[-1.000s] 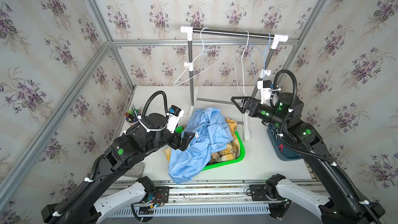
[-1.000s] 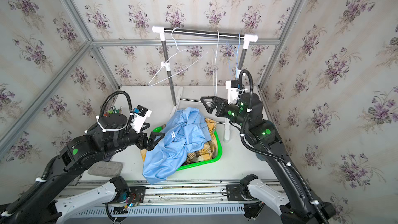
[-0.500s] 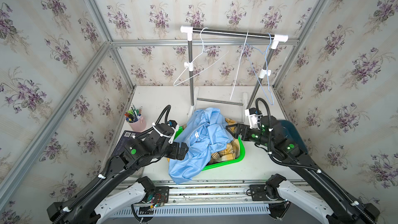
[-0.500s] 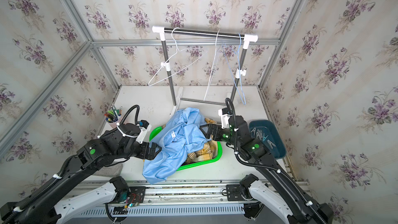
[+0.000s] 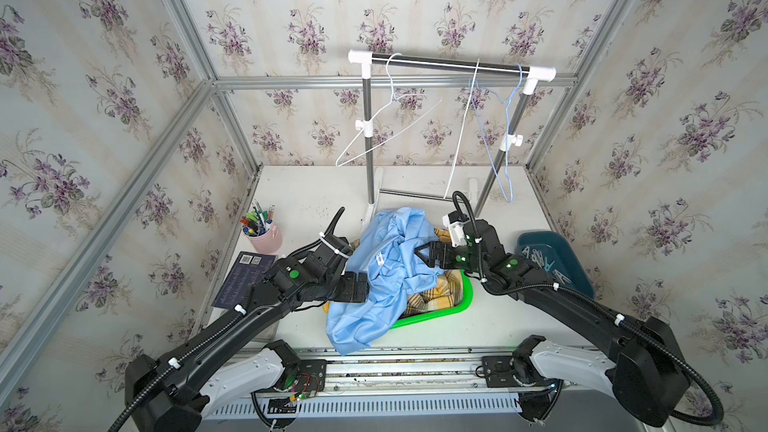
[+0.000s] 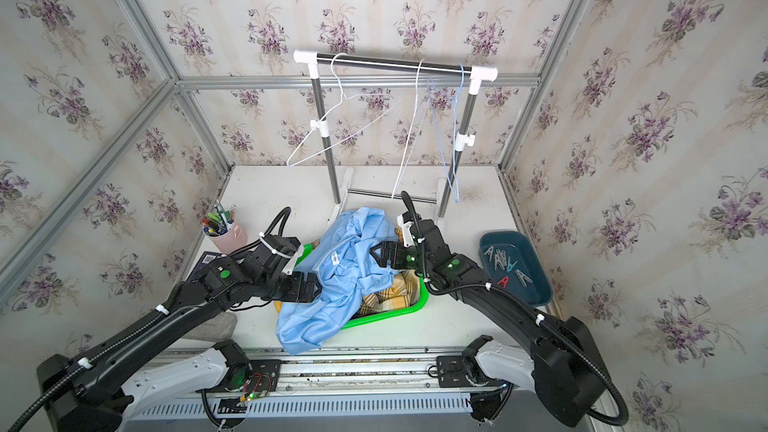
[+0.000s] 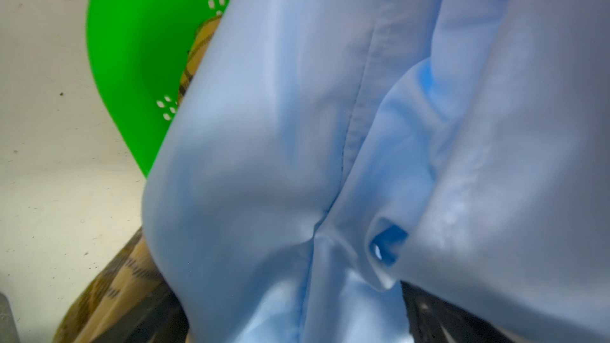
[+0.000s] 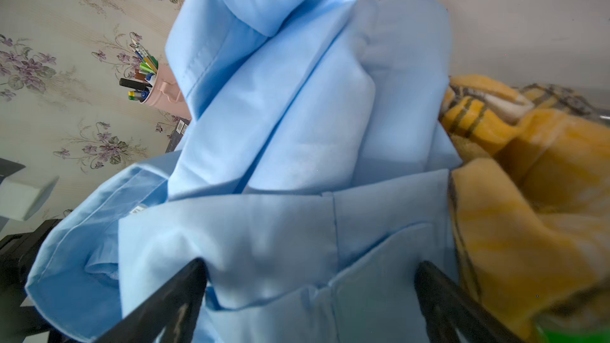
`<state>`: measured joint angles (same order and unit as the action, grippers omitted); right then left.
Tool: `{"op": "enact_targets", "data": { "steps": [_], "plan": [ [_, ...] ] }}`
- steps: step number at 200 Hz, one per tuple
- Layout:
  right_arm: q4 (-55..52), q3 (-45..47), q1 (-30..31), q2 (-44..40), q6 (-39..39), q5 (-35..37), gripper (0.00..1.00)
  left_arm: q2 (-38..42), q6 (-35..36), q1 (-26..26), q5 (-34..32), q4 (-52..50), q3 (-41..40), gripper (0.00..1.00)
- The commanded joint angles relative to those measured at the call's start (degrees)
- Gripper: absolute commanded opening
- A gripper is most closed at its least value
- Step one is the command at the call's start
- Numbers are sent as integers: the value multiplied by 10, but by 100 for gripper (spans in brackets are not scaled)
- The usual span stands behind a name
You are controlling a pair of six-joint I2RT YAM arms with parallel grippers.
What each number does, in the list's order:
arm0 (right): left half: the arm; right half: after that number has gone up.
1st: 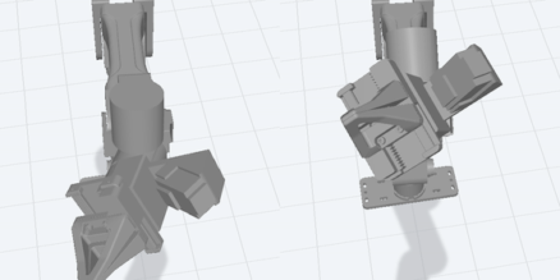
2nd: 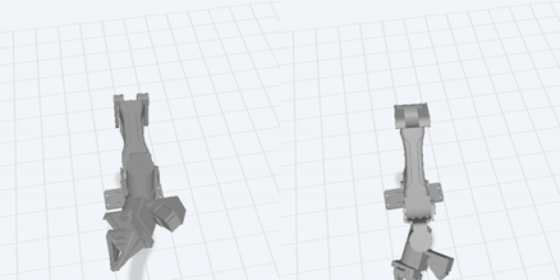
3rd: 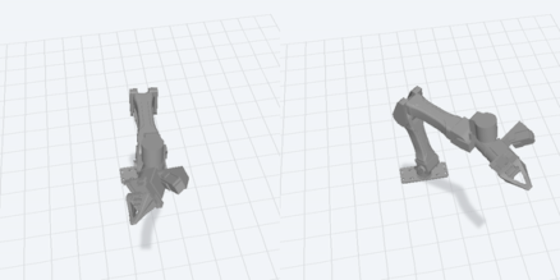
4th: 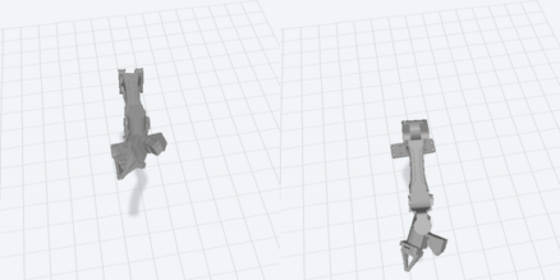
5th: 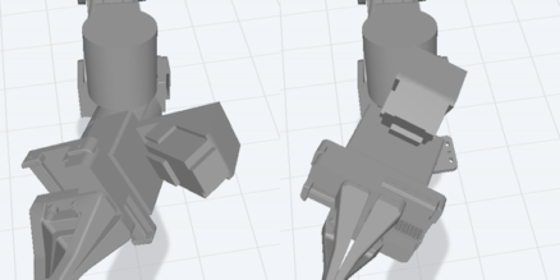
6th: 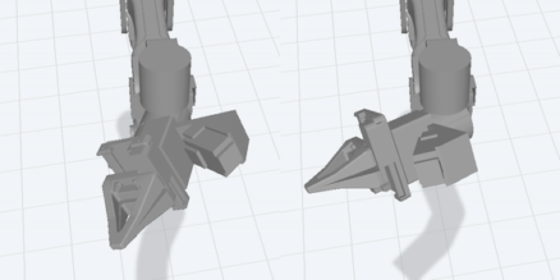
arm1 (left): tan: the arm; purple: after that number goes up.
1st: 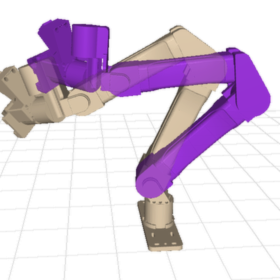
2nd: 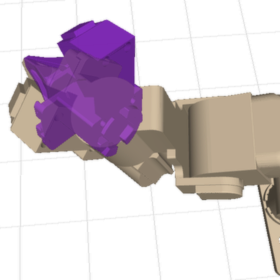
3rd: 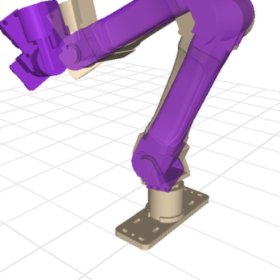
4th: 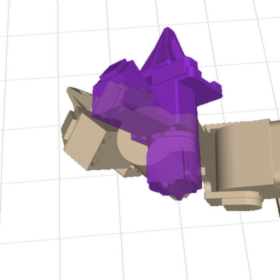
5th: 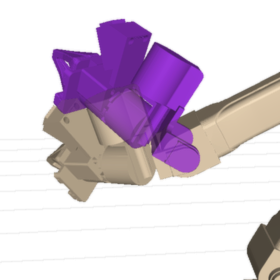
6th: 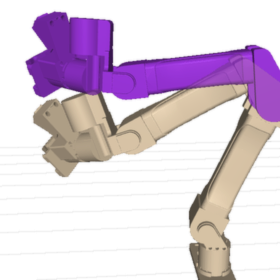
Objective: Remove the clothespins securing long-sleeve shirts to the hanger
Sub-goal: Adjust the long-sleeve shirt at the bin.
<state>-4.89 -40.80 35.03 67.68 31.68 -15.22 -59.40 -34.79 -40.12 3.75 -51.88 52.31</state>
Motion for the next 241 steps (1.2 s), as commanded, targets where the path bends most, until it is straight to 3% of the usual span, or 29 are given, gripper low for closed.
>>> {"op": "enact_targets", "data": {
  "steps": [1, 21, 59, 131, 163, 197, 241],
  "plan": [
    [47, -3, 1, 24, -6, -10, 97, -25, -10, 0, 34, 37, -2, 79],
    [68, 4, 1, 42, -1, -23, 93, -54, -10, 0, 56, 58, 6, 46],
    [85, 14, 1, 44, 1, -36, 88, -107, 1, -1, 81, 84, 42, 0],
    [97, 73, 1, -19, 35, -61, 77, -250, 32, -18, 90, 152, 140, 0],
    [82, 100, 23, -43, 35, -51, 70, -328, 43, -15, 70, 184, 133, 0],
    [94, 127, 99, -31, 67, -26, 67, -370, 51, -14, 48, 220, 108, 0],
    [192, 184, 130, 28, 124, -33, 64, -434, 72, -25, 49, 303, 88, 0]
  ]
}}
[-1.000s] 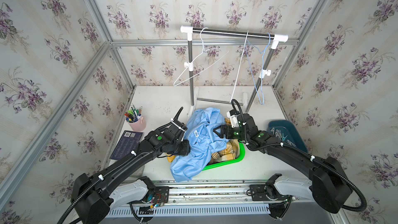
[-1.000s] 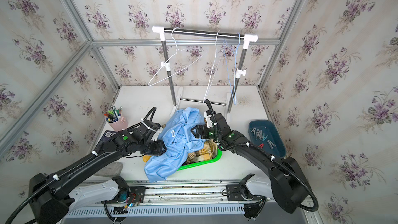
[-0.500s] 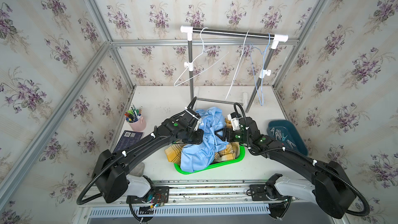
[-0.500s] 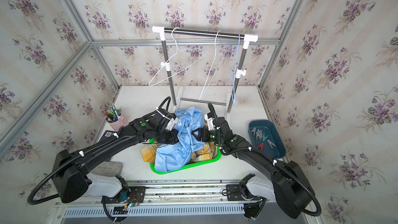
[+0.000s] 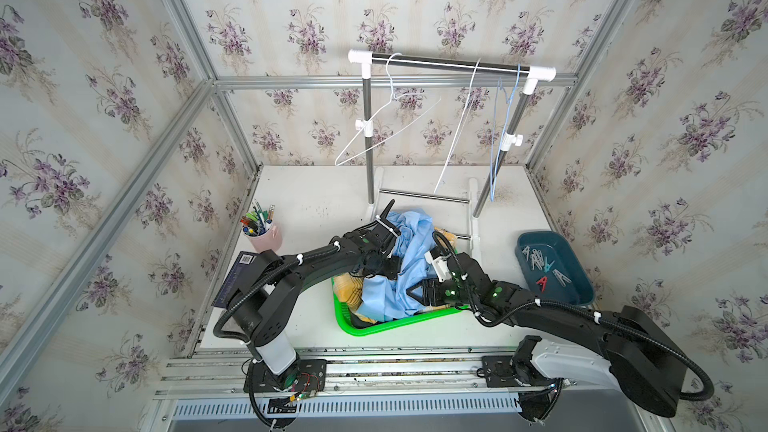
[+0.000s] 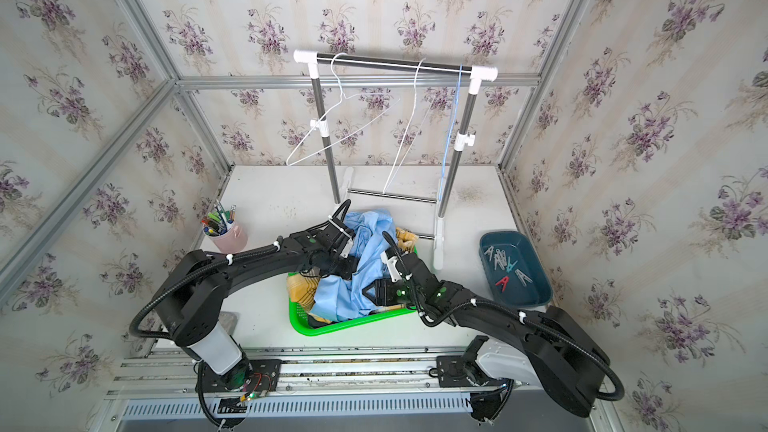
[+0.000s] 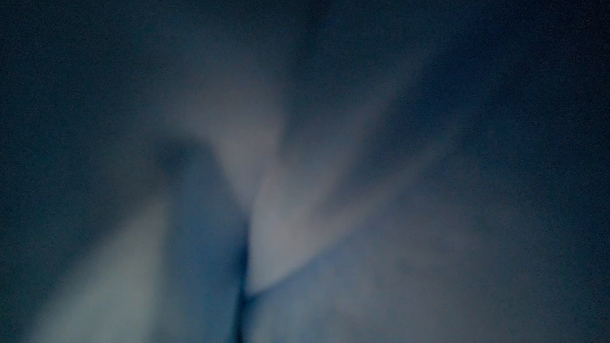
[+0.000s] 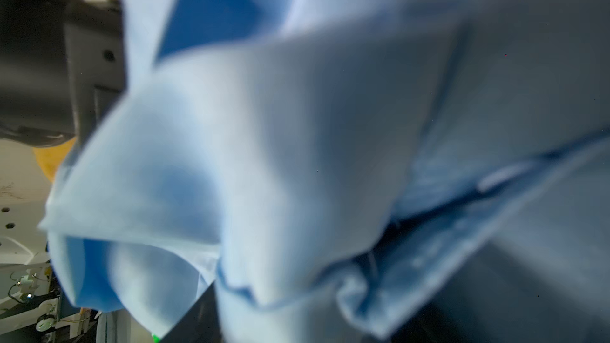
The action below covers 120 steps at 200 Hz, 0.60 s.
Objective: Remove the clothespins securing long-sleeve shirts to the hanger
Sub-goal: Adjust the long-sleeve shirt at the bin.
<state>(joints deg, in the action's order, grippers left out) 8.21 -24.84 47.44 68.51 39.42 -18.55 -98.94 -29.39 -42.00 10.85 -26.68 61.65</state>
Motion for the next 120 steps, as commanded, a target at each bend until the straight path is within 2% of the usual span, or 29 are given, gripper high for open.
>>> {"op": "enact_targets", "data": {
  "steps": [1, 41, 60, 81, 93, 108, 120],
  "plan": [
    [65, 25, 6, 21, 48, 1, 64, -40, 19, -7, -21, 54, -6, 0],
    [141, 53, 6, 44, 81, 5, 64, -103, 35, -29, -10, 133, 3, 0],
    [129, 41, 7, 44, 84, 6, 65, -111, 43, -34, -10, 133, 15, 0],
    [82, 31, 6, -11, 71, 47, 71, -76, 46, -33, -24, 109, 10, 1],
    [29, 16, 7, -53, 56, 86, 78, -35, 51, -34, -42, 86, 0, 12],
    [-35, -3, 3, -102, 44, 125, 84, 26, 59, -33, -53, 52, -10, 40],
    [-74, -14, -2, -136, 39, 140, 87, 76, 66, -34, -56, 24, -11, 58]
  ]
}}
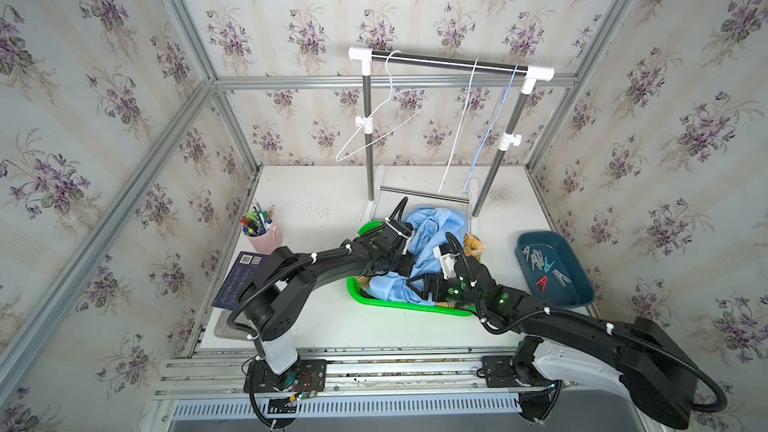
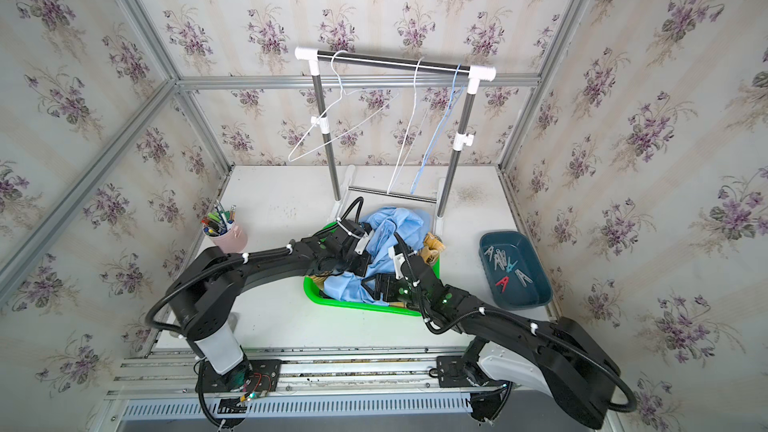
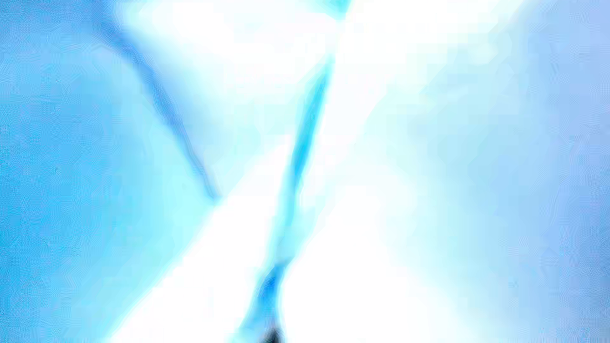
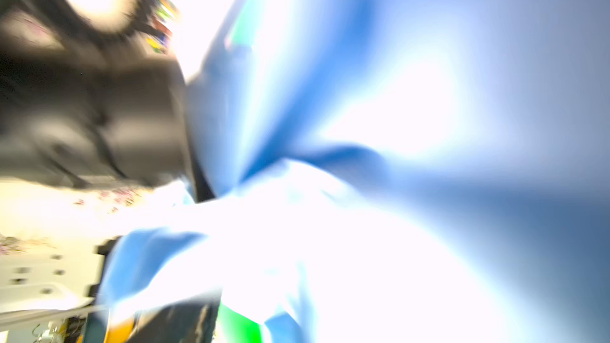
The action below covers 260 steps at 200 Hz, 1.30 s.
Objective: Remove the clothespins securing long-sleeve shirts to the hanger
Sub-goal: Adjust the long-sleeve shirt at the bin.
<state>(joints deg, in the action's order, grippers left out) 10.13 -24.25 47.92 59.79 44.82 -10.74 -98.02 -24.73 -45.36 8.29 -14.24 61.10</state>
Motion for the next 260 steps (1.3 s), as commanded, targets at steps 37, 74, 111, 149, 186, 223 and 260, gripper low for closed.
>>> {"op": "enact_targets", "data": {
  "steps": [37, 74, 111, 149, 186, 223, 260],
  "plan": [
    [-190, -59, -24, -113, -31, 104, 89, 179, 35, 3, -21, -161, 14, 82],
    [-253, -133, -65, -116, -78, 112, 91, 253, 26, 30, -3, -205, 21, 87],
    [-253, -150, -162, -106, -112, 66, 97, 336, 19, 89, 11, -227, -29, 96],
    [-165, -170, -229, -12, -139, 27, 98, 339, 24, 112, 41, -239, -74, 99],
    [-96, -228, -231, 100, -154, 5, 97, 304, 30, 111, 53, -232, -79, 96],
    [-50, -250, -231, 189, -162, -17, 93, 253, 27, 107, 85, -212, -67, 76],
    [-9, -246, -221, 212, -162, -69, 51, 217, 14, 95, 87, -181, -54, 33]
  ]
}}
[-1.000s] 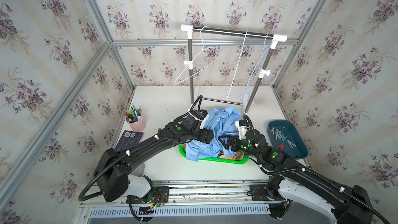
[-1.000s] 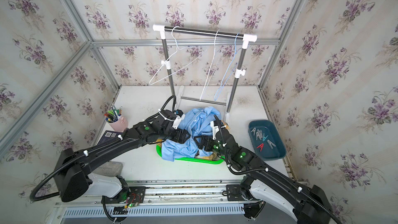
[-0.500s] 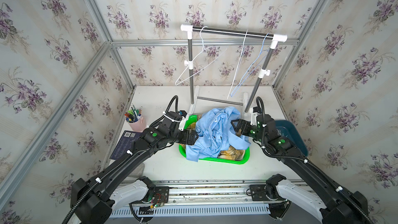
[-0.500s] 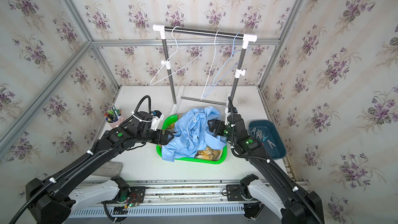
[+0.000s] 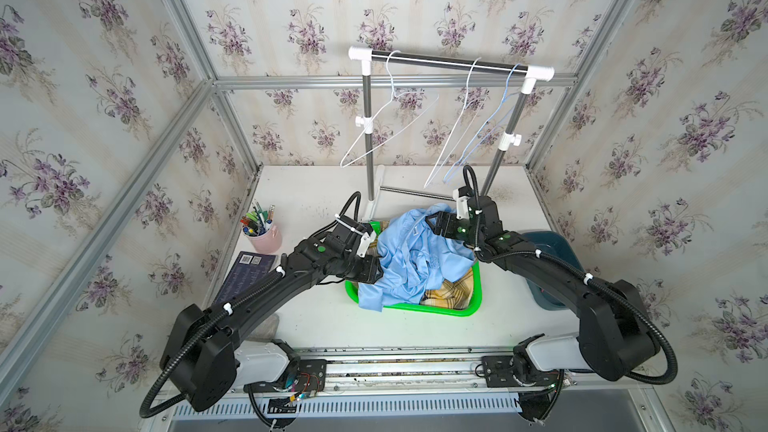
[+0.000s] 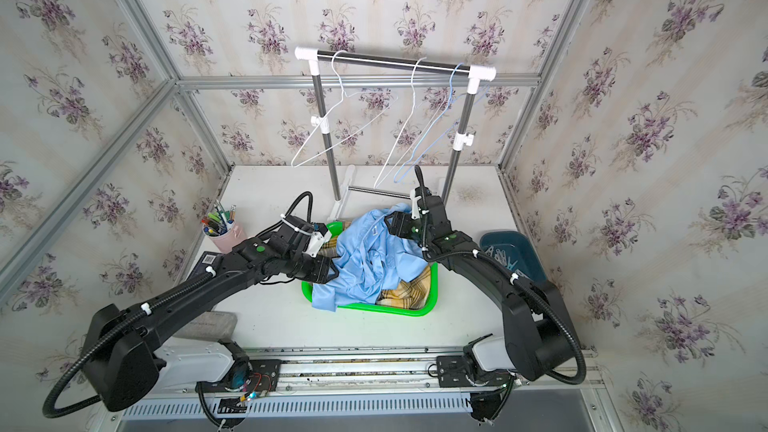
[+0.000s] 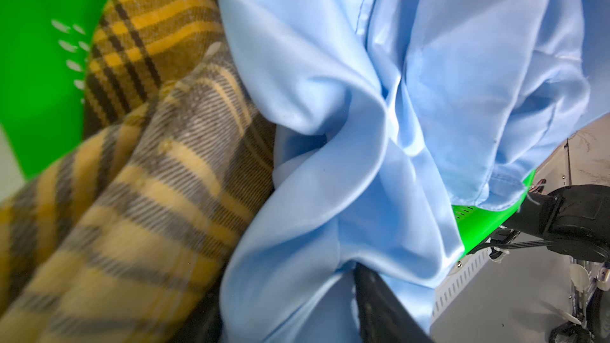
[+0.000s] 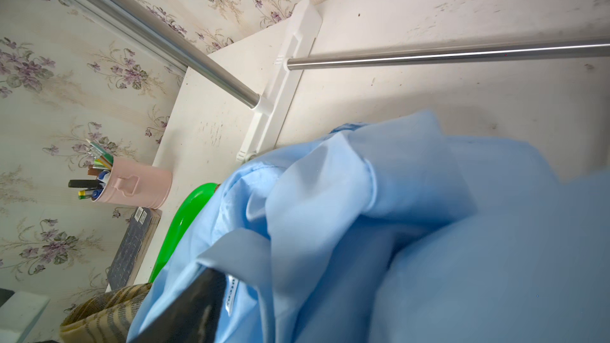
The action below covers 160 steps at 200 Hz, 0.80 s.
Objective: Remove the clothespins securing long-sleeve shirts to the hanger
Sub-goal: Adjust the long-sleeve shirt at the bin.
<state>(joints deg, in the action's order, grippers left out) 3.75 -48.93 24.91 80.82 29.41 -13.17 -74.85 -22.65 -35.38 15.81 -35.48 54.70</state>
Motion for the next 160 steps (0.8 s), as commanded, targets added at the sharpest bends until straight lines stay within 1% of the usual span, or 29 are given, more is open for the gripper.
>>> {"op": "enact_targets", "data": {
  "steps": [1, 8, 14, 20, 26, 29, 34, 52, 54, 69, 85, 105, 122, 140, 160],
  "plan": [
    [55, 1, 11, 1, -9, -45, 50, -16, -8, -5, 12, 32, 11, 32],
    [55, 3, 21, -6, -10, -51, 38, -22, -11, -7, 13, 38, 15, 23],
    [52, 4, 29, -13, -10, -57, 25, -29, -13, -7, 13, 41, 20, 17],
    [49, 7, 39, -21, -8, -66, 15, -36, -15, -8, 13, 44, 23, 11],
    [46, 10, 52, -30, -5, -70, 4, -41, -17, -8, 11, 47, 26, 6],
    [42, 12, 54, -34, -3, -71, 0, -44, -18, -8, 10, 48, 28, 4],
    [38, 16, 83, -41, 2, -74, 0, -49, -18, -8, 9, 51, 30, 1],
    [24, 39, 131, -70, 18, -76, 0, -59, -21, -8, 1, 59, 40, 0],
    [24, 43, 137, -73, 21, -76, 0, -73, -22, -8, 0, 59, 41, 0],
    [30, 80, 166, -97, 56, -83, 0, -89, -28, -8, -5, 68, 44, 0],
    [43, 134, 183, -120, 96, -84, 0, -100, -31, -8, -6, 77, 44, 0],
    [52, 198, 179, -131, 112, -64, 0, -117, -30, -9, -10, 81, 45, 0],
    [72, 225, 151, -101, 96, -51, 0, -135, -29, -9, -17, 88, 43, 0],
    [87, 213, 114, -49, 82, -54, 0, -154, -28, -10, -24, 94, 40, 0],
    [70, 170, 111, 10, 78, -17, 0, -167, -32, -10, -33, 100, 35, 0]
  ]
}}
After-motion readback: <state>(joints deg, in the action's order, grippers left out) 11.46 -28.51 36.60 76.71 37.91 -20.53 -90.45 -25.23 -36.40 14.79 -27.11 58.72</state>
